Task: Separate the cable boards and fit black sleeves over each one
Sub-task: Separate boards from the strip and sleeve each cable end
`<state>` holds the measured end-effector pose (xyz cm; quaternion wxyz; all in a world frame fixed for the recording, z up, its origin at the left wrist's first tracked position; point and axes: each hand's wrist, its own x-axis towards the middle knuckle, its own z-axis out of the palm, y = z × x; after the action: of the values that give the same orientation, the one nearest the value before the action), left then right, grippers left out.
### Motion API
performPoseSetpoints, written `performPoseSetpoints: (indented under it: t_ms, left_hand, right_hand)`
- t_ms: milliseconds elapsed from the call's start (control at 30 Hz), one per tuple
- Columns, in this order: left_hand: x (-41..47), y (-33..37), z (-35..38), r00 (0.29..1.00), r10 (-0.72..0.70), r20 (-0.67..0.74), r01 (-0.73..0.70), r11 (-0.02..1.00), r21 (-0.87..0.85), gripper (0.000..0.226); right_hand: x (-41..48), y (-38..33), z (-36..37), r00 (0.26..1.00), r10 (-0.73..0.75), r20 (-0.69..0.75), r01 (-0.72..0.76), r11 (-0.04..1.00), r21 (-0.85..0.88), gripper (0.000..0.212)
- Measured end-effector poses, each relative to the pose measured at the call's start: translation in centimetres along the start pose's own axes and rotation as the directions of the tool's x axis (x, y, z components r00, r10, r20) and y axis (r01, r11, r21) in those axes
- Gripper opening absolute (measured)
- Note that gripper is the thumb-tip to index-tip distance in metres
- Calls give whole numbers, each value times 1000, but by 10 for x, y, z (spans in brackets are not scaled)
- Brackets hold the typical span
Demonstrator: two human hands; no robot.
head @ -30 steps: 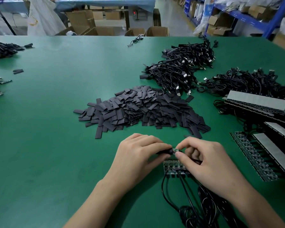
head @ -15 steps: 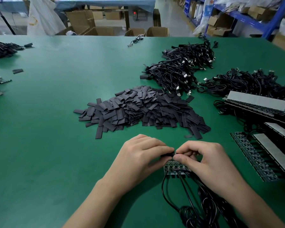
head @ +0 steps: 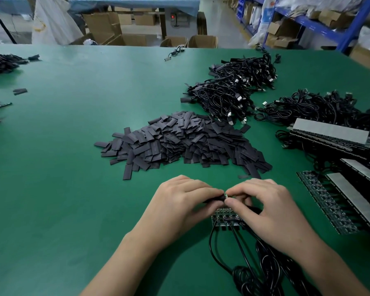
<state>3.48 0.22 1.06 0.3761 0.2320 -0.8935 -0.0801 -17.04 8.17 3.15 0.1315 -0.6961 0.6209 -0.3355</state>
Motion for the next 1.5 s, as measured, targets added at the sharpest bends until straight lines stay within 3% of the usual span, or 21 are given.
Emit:
performPoseSetpoints:
  t_ms: [367, 467, 567, 1167, 1300, 1400, 1500]
  left_hand:
    - [1, -1, 0, 998, -59, 37, 59, 998, 0, 20]
    - [1, 1, 0, 994, -102, 47, 104, 994, -37, 18]
    - [1, 1, -1, 992, -122, 29, 122, 992, -24, 18]
    - [2, -3, 2, 998, 59, 37, -61, 997, 54, 18]
    - [2, 1, 3, 993, -99, -64, 96, 994, -46, 22]
    - [2, 3, 1, 939, -301, -165, 276, 948, -159, 29]
    - [4, 5, -1, 901, -397, -175, 354, 906, -232, 21]
  right_hand:
    - [-1, 1, 1, 998, 56, -17, -54, 996, 69, 15]
    - [-1, 3, 0, 999, 34, -12, -34, 999, 12, 5]
    - [0, 3, 0, 1000, 16, -13, -17, 998, -58, 9]
    - [-1, 5, 4, 993, 75, 95, -75, 997, -7, 15]
    - [0, 3, 1, 984, 165, 73, -173, 978, 120, 12]
    - [1, 1, -2, 973, 214, 88, -229, 946, 231, 16]
    - [1, 2, -2, 965, 238, 114, -260, 927, 270, 17]
